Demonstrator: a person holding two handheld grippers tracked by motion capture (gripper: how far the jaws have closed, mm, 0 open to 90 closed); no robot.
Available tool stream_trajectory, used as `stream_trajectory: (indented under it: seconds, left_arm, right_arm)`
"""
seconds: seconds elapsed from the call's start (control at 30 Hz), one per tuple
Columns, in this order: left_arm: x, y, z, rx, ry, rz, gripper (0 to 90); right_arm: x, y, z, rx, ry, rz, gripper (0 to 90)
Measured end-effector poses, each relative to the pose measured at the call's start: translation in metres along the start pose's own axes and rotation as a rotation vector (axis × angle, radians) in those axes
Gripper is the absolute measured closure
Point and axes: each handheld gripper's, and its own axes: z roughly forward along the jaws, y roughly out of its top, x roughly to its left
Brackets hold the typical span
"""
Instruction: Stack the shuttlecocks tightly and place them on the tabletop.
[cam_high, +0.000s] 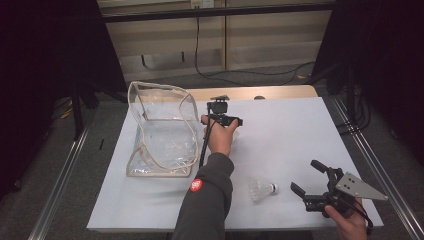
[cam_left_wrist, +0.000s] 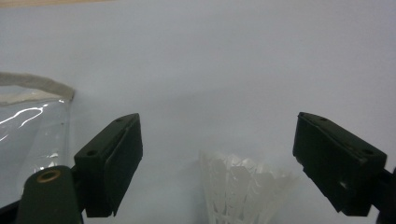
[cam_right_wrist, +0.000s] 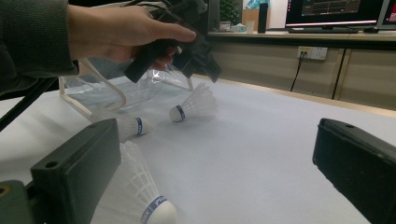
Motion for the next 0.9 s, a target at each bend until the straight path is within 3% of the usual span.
stream_trajectory:
  seconds: [0.2,0.37,0.57,0.7,0.9]
  left_arm:
    - [0.000,-0.001,0.004,0.029,0.022,-0.001,17.0]
    - [-0.001,-0.001,0.001,0.046,0.004,0.008,21.7]
    - [-0.005,-0.003,-0.002,0.062,-0.030,0.021,31.0]
    - [-0.007,-0.004,-0.007,0.069,-0.036,0.062,37.1]
    - [-0.007,-0.005,-0.012,0.092,-0.067,0.078,51.7]
  right_arm:
    - [0.000,0.000,0.000,0.000,0.002,0.000,0.4]
    - [0.001,0.000,0.000,0.000,0.004,-0.003,0.4]
    - [0.001,0.000,-0.001,-0.001,0.000,-0.001,0.4]
    - [0.001,0.000,0.000,0.002,0.001,-0.004,0.4]
    - [0.002,0.000,-0.001,-0.002,0.002,0.001,0.4]
